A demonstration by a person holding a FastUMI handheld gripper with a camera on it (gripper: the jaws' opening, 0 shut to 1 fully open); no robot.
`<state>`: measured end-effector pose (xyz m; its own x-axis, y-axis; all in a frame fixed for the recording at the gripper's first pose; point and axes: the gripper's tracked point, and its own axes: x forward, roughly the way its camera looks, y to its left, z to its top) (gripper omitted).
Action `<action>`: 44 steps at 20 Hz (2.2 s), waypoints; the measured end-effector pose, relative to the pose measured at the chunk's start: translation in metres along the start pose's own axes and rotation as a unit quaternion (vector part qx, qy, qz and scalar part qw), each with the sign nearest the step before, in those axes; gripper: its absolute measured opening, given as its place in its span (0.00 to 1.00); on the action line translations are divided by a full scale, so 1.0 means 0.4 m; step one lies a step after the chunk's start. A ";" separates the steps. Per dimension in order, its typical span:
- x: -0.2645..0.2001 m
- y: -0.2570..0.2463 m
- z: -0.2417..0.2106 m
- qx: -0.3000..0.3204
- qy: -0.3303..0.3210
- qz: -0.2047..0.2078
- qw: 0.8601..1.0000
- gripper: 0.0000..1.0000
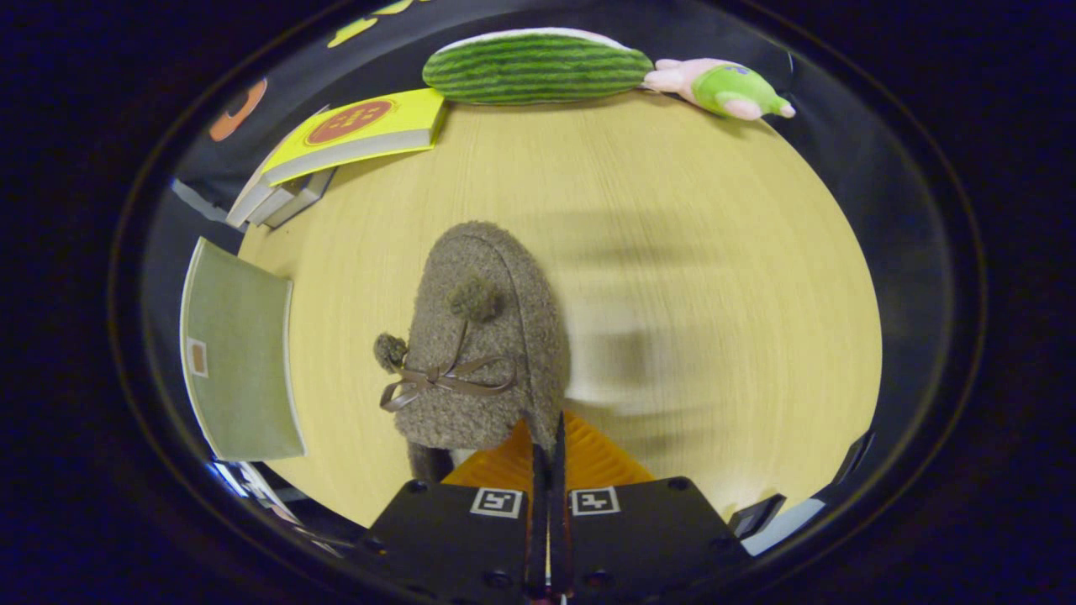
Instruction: Open the storage box then place both shoes into the box .Put the left shoe in first, then the right shoe, with the right side of both shoes facing outward in a uniform manner.
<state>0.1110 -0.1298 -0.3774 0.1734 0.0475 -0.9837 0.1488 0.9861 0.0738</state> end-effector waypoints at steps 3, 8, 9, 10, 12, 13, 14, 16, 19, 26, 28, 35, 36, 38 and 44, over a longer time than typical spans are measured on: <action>-0.032 0.016 -0.017 0.026 0.015 0.027 0.999 0.07; -0.149 0.053 0.003 0.034 -0.017 0.028 0.999 0.07; -0.174 0.069 0.005 0.032 -0.023 0.031 0.999 0.07; -0.197 0.085 0.006 0.030 -0.027 0.032 0.999 0.07; -0.239 0.124 0.006 0.033 -0.034 0.038 0.998 0.07; -0.259 0.144 0.007 0.032 -0.038 0.040 0.998 0.07; -0.277 0.167 0.009 0.032 -0.041 0.044 0.998 0.07; -0.311 0.227 0.004 0.034 -0.040 0.060 0.997 0.07; -0.357 0.325 -0.003 0.038 -0.035 0.086 0.995 0.07; -0.452 0.563 -0.012 0.019 -0.056 0.115 0.992 0.07; -0.469 0.627 -0.022 0.015 -0.058 0.122 0.991 0.07; -0.457 0.792 -0.025 0.018 -0.084 0.124 0.988 0.07; -0.448 0.812 -0.026 0.024 -0.086 0.129 0.988 0.07; -0.421 0.837 -0.021 0.028 -0.092 0.128 0.987 0.07; -0.376 0.898 -0.024 0.025 -0.108 0.116 0.987 0.07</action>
<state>0.1292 0.2189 -0.2046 0.4112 0.2304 -0.8819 0.1273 0.9435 0.3058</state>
